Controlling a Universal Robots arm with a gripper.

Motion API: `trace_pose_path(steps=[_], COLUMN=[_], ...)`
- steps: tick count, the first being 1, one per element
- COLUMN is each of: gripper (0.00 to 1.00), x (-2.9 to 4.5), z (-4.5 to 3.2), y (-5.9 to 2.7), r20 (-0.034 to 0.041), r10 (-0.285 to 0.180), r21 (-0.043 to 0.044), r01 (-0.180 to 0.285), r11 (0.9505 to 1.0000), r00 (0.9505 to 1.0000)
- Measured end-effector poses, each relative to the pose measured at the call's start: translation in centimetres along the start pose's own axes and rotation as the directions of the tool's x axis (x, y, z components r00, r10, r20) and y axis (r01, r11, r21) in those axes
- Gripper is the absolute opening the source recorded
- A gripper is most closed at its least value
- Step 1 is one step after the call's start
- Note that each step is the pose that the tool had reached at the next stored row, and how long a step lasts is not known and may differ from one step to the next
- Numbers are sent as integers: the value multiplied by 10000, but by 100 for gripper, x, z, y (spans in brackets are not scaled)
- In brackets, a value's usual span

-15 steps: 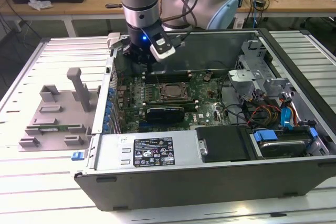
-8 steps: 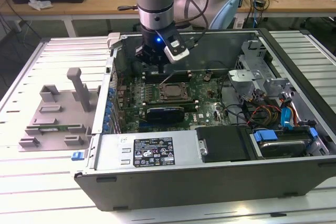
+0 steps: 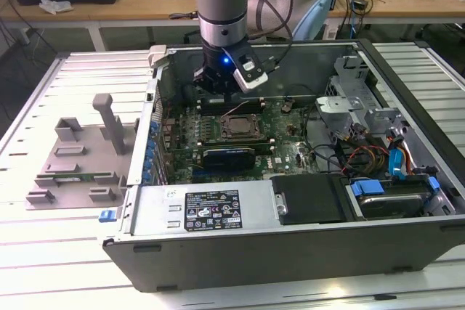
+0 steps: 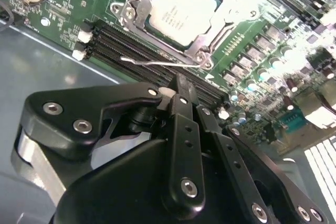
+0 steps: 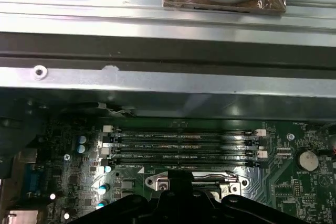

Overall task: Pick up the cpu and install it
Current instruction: 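Install the first cpu locking lever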

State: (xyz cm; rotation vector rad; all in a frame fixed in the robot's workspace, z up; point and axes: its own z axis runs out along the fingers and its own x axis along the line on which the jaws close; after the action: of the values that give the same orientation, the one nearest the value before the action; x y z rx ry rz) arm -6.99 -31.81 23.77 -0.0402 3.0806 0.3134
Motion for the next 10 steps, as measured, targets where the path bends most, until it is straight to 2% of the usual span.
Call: trace_pose_path(steps=[6,10], gripper=[11,11], x=[-123,-144], z=[81,108], y=[-19,-14], r20=[10,28], r10=[43,139], r21=[15,21], r01=[-43,-139], r11=[10000,9999], r00=[10000,9999])
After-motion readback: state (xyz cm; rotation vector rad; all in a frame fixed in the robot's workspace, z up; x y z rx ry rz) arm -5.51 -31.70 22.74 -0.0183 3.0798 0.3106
